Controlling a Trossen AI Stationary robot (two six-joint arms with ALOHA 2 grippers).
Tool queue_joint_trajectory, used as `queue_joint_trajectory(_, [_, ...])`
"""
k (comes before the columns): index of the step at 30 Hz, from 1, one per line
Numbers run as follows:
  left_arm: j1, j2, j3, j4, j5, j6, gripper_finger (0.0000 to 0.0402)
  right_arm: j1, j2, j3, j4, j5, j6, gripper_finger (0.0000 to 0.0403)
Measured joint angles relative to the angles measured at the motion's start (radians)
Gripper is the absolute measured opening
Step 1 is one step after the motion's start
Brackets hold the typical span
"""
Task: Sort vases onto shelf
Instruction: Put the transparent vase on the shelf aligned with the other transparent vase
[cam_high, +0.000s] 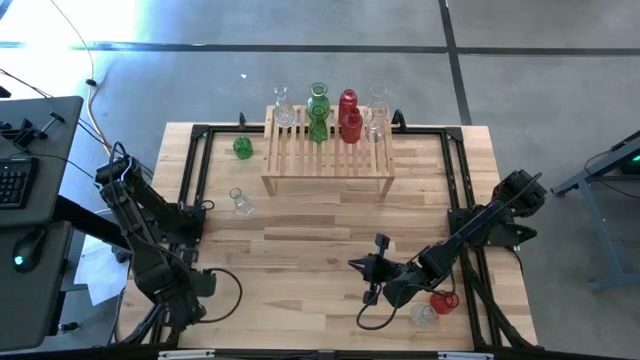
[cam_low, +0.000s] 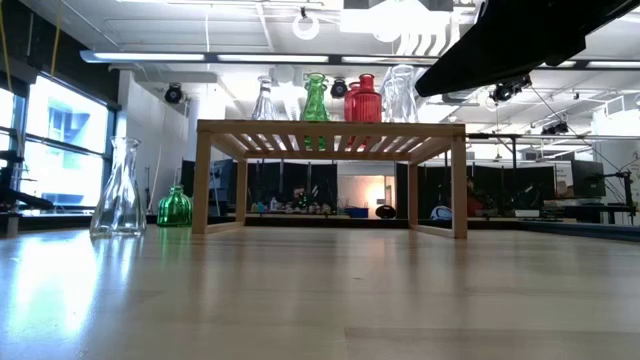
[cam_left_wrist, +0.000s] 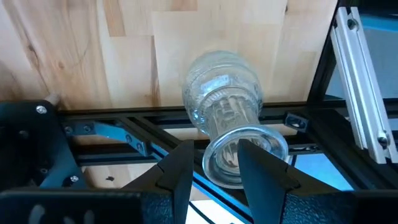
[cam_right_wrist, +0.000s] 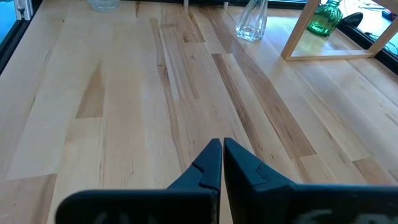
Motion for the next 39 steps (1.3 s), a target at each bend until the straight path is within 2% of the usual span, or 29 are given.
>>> queue_joint_trajectory(20, [-0.020,0.000,-0.038,0.061,-0.001,-0.017,0.0113,0.000,0.000,0.000,-0.001,-0.008,0.000,0.0000])
queue_joint_trajectory(24, [-0.020,0.000,-0.038,0.078,-0.007,-0.007,0.0090,0.000,0.000,0.000,0.000,-0.008,0.000,0.0000])
queue_joint_trajectory(32, [-0.018,-0.002,-0.035,0.100,-0.022,0.064,0.0018,0.000,0.000,0.000,0.000,-0.008,0.000,0.0000])
queue_joint_trajectory(39, [0.007,-0.002,-0.029,0.118,-0.031,0.119,0.0014,0.000,0.000,0.000,0.000,-0.008,0.003,0.0000])
